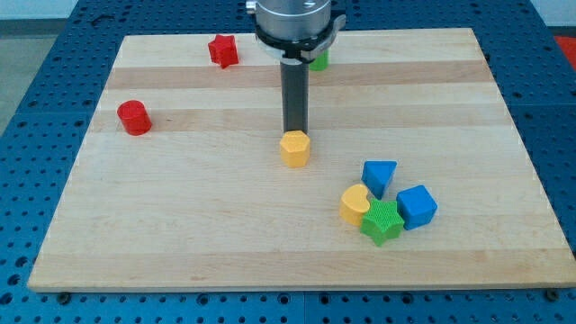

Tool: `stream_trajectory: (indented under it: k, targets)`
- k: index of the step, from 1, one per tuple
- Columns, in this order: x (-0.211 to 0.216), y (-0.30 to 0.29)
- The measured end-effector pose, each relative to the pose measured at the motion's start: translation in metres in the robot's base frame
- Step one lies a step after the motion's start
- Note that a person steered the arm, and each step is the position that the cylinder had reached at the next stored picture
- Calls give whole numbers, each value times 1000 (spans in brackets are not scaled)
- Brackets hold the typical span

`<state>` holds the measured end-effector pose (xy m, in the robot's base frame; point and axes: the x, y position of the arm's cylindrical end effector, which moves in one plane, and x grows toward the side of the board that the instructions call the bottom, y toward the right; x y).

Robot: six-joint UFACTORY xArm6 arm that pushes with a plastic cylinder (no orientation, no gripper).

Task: Move the yellow hexagon to the yellow heart

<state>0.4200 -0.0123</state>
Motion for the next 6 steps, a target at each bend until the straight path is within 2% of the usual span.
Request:
stream_trajectory:
  k: [2, 4, 6]
  targets:
    - [54, 4]
    - [75, -66]
    - [90, 41]
